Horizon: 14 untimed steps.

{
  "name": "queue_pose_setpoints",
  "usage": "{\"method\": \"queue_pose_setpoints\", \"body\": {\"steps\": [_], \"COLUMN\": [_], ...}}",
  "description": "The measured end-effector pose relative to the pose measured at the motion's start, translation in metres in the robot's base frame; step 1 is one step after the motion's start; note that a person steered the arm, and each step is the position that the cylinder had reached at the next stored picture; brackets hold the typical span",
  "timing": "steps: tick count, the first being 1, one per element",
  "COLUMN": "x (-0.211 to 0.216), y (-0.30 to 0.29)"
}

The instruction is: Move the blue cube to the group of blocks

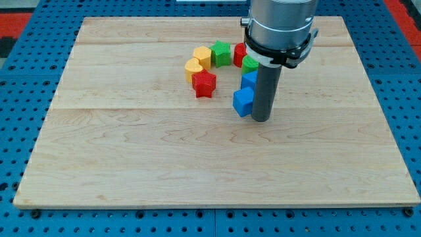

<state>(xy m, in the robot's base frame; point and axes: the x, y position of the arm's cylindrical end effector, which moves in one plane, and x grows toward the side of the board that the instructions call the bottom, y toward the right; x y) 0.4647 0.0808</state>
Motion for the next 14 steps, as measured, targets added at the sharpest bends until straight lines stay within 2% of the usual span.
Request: {"method": "queue_pose_setpoints", "body": {"steps": [4, 14], "x": [-0.024, -0.033], "y": [0.000, -0.032]}}
